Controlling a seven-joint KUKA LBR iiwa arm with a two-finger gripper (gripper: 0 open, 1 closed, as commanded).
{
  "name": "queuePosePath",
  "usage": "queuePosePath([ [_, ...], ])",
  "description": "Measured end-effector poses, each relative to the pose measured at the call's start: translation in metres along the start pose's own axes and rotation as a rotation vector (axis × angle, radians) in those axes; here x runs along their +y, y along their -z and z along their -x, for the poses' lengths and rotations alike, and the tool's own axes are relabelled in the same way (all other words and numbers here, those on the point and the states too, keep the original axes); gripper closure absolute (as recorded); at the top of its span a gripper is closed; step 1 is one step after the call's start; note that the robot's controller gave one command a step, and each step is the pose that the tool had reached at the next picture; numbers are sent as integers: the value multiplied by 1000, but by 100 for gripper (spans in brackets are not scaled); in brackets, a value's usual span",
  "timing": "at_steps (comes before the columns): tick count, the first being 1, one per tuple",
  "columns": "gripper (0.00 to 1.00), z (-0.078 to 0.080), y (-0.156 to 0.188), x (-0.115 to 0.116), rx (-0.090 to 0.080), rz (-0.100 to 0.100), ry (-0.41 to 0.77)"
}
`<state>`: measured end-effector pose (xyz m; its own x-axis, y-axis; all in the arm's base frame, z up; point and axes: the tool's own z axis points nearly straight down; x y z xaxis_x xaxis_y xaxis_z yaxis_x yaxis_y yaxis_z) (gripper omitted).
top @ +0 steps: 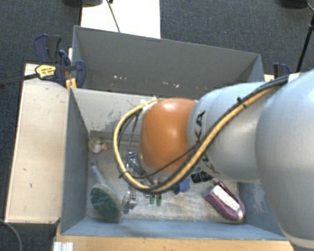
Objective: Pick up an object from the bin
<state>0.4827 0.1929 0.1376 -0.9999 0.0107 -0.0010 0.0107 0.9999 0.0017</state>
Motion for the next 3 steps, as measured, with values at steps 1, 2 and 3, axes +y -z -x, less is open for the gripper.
queuePosePath([
  [1,0,21,-61,48,3,-3,32],
  [2,100,20,-60,47,2,-1,25],
  [3,100,21,110,12,-8,0,400],
])
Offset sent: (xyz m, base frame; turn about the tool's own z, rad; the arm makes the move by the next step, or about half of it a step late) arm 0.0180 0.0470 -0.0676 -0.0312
